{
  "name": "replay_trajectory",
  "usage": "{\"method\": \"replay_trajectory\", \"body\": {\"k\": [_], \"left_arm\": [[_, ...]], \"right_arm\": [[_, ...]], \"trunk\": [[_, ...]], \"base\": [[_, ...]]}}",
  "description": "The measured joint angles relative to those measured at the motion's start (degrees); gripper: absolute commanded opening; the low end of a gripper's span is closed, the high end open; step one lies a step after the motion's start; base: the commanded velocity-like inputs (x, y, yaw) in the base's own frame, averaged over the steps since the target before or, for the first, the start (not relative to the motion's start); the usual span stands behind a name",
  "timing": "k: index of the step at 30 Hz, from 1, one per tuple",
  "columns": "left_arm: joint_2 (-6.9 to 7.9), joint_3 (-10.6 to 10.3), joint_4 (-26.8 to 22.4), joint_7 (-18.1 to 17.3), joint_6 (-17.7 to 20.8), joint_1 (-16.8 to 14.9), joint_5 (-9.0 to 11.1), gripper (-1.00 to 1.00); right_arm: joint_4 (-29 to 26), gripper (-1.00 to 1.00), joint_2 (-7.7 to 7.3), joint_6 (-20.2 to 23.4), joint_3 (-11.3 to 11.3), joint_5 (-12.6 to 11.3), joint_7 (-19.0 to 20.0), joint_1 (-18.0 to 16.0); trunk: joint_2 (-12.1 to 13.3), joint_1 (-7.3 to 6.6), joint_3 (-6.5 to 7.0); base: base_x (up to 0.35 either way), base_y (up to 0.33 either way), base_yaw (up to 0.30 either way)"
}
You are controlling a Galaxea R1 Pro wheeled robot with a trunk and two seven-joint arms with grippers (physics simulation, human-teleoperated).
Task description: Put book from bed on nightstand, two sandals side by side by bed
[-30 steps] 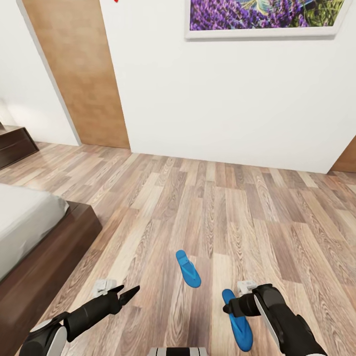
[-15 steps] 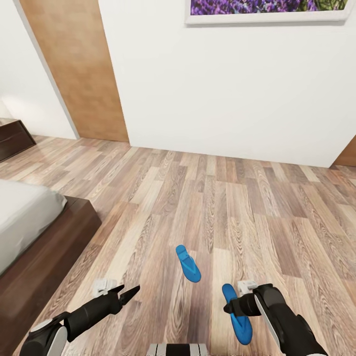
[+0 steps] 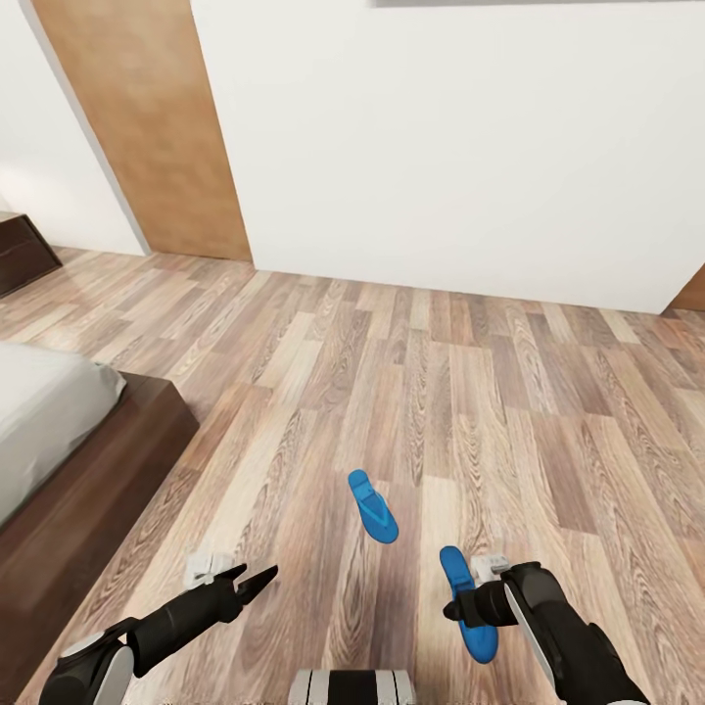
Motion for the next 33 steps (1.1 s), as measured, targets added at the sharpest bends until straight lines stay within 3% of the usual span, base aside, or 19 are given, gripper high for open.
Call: {"method": "replay_trajectory", "body": {"k": [10,19,25,27,29,33], "left_arm": [[0.0,0.0,0.01,0.0,0.0,0.0,0.02,1.0],[-0.08,-0.02,0.01,0.0,0.0,0.0,0.03,1.0],[-0.09,-0.02,0.01,0.0,0.0,0.0,0.04,1.0],[-0.09,-0.04,0.01,0.0,0.0,0.0,0.03,1.0],[-0.09,-0.04,0.01,0.0,0.0,0.0,0.04,1.0],[-0.09,-0.06,0.04,0.0,0.0,0.0,0.03,1.0]], "right_arm": [[-0.06,1.0,0.0,0.0,-0.04,0.0,-0.04,0.0],[-0.56,1.0,-0.02,0.0,-0.08,-0.01,-0.04,0.0],[-3.98,1.0,-0.03,0.0,-0.44,0.62,-0.19,0.0],[-5.23,1.0,-0.03,0.0,-0.5,2.09,-0.26,0.0],[-7.0,1.0,0.1,-0.01,-0.52,7.38,-0.3,0.0],[-7.7,1.0,0.21,-0.02,-0.52,11.08,-0.26,0.0]], "trunk": [[-0.13,0.26,-2.22],[-0.14,0.25,-2.22],[-0.14,0.25,-2.22],[-0.14,0.25,-2.22],[-0.14,0.25,-2.22],[-0.14,0.25,-2.22]], "base": [[0.0,0.0,0.0],[0.0,0.0,0.0],[0.0,0.0,0.0],[0.0,0.0,0.0],[0.0,0.0,0.0],[0.0,0.0,0.0]]}}
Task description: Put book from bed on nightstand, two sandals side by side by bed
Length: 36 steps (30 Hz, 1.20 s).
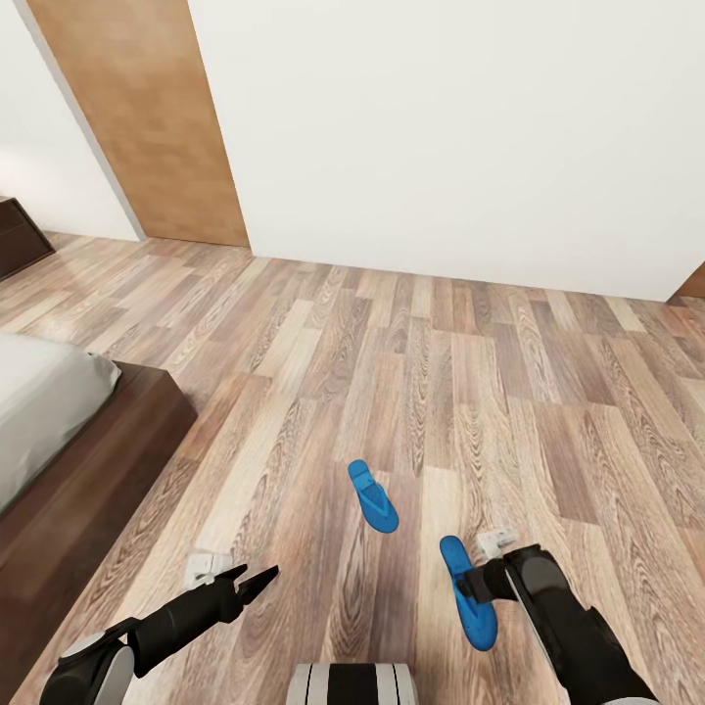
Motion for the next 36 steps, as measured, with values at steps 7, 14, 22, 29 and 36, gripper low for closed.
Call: {"method": "replay_trajectory", "body": {"k": [7,14,22,29,36], "left_arm": [[0.0,-0.03,0.02,0.04,0.0,0.0,0.0,1.0],[0.0,-0.01,0.0,0.0,0.0,0.0,0.0,1.0],[0.0,-0.03,0.01,0.06,0.0,0.0,-0.01,1.0],[0.0,-0.03,0.01,0.09,0.0,0.0,-0.01,1.0],[-0.01,-0.03,0.05,0.09,0.0,0.0,-0.01,1.0]], "right_arm": [[-0.08,1.0,0.08,-0.01,0.0,0.87,-0.05,0.0],[0.03,1.0,0.12,-0.01,0.0,0.94,-0.06,0.0],[0.05,1.0,0.12,-0.01,0.0,0.95,-0.06,0.0],[0.05,1.0,0.12,-0.01,0.0,0.95,-0.06,0.0],[0.05,1.0,0.12,-0.01,0.0,0.95,-0.06,0.0]], "trunk": [[0.0,0.0,0.0],[0.0,0.0,0.0],[-0.05,0.11,-0.88],[-0.15,0.29,-2.43],[-0.24,0.47,-3.98]], "base": [[0.0,0.0,0.0],[0.0,0.0,0.0],[0.0,0.0,0.0],[0.0,0.0,0.0],[0.0,0.0,0.0]]}}
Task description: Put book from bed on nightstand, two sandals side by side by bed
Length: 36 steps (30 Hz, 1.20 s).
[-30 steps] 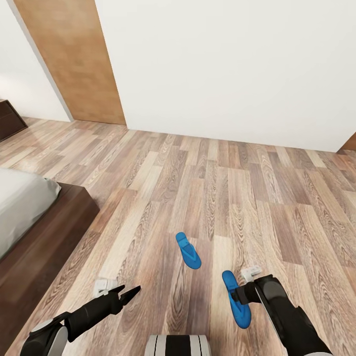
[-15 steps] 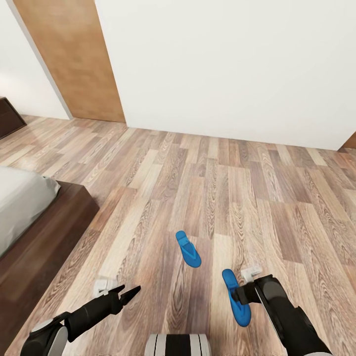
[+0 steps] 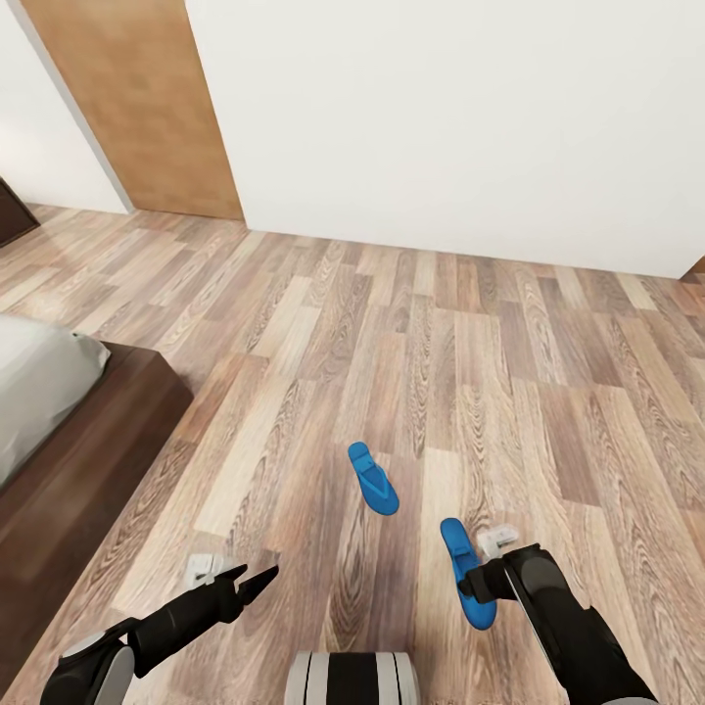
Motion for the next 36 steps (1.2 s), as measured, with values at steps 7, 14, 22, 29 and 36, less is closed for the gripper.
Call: {"method": "replay_trajectory", "body": {"k": [7,14,22,29,36], "left_arm": [[0.0,0.0,0.0,0.0,0.0,0.0,0.0,1.0],[-0.02,0.0,0.0,0.0,0.0,0.0,-0.03,1.0],[-0.07,0.0,0.0,0.0,0.0,0.0,-0.02,1.0],[-0.06,0.0,0.0,0.0,0.0,0.0,0.01,1.0],[0.01,0.04,0.0,0.0,0.0,0.0,0.01,1.0]], "right_arm": [[0.0,1.0,0.0,0.0,0.0,0.0,0.0,0.0],[-0.16,1.0,0.0,-0.12,-0.01,0.11,-0.4,0.0],[-0.28,1.0,0.0,-0.48,0.0,0.18,-5.17,0.0],[-0.27,1.0,0.0,-0.56,0.0,0.18,-5.49,0.0],[-0.26,1.0,0.01,-0.56,0.08,0.17,-5.53,0.0]], "trunk": [[-0.09,0.18,-1.55],[-0.14,0.25,-2.22],[-0.14,0.25,-2.22],[-0.14,0.25,-2.22],[-0.14,0.24,-2.22]], "base": [[0.0,0.0,0.0],[0.0,0.0,0.0],[0.0,0.0,0.0],[0.001,0.0,0.0],[0.13,0.0,0.0]]}}
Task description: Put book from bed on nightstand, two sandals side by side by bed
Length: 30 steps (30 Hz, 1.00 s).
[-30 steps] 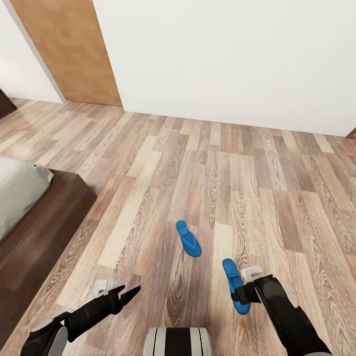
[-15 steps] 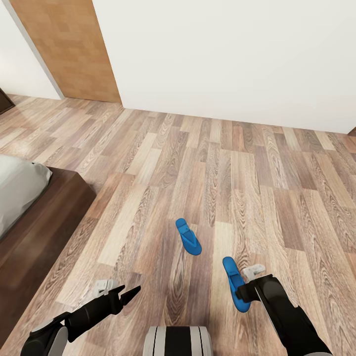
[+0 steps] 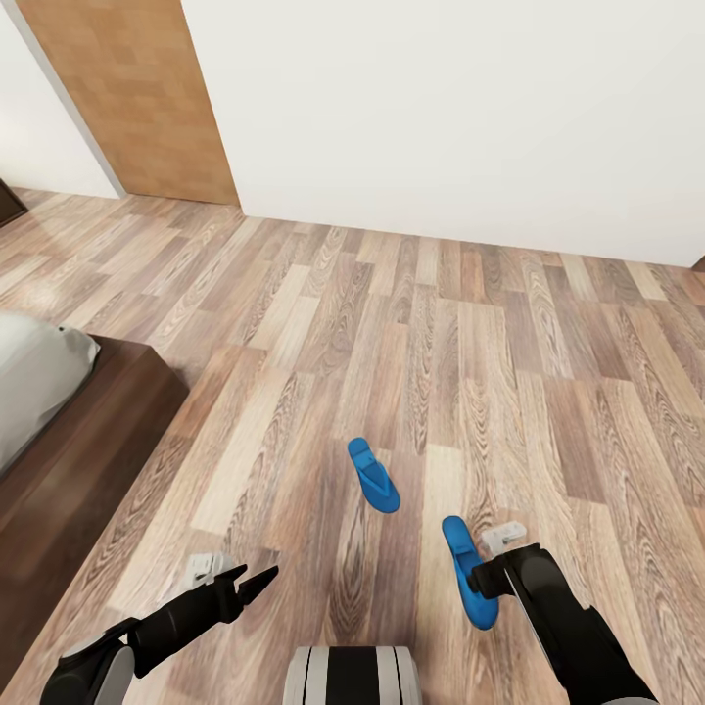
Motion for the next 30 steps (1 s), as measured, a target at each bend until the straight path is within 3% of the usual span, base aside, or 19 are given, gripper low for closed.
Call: {"method": "replay_trajectory", "body": {"k": [13,26,30], "left_arm": [[0.0,-0.04,1.79,0.0,-1.12,0.0,-0.09,1.0],[0.0,-0.04,2.05,0.0,-1.24,0.0,-0.02,1.0],[0.0,-0.04,2.05,0.0,-1.2,0.0,-0.02,1.0]], "right_arm": [[0.0,1.0,0.07,0.0,0.08,0.0,0.0,0.0],[0.0,1.0,0.08,0.0,0.09,0.0,0.0,0.0],[0.01,1.0,0.08,0.0,0.09,0.0,0.0,0.0]], "trunk": [[0.0,-0.01,0.0],[0.0,0.01,0.0],[-0.05,0.12,-0.88]], "base": [[0.16,0.0,0.0],[0.014,0.0,0.0],[0.0,0.0,0.0]]}}
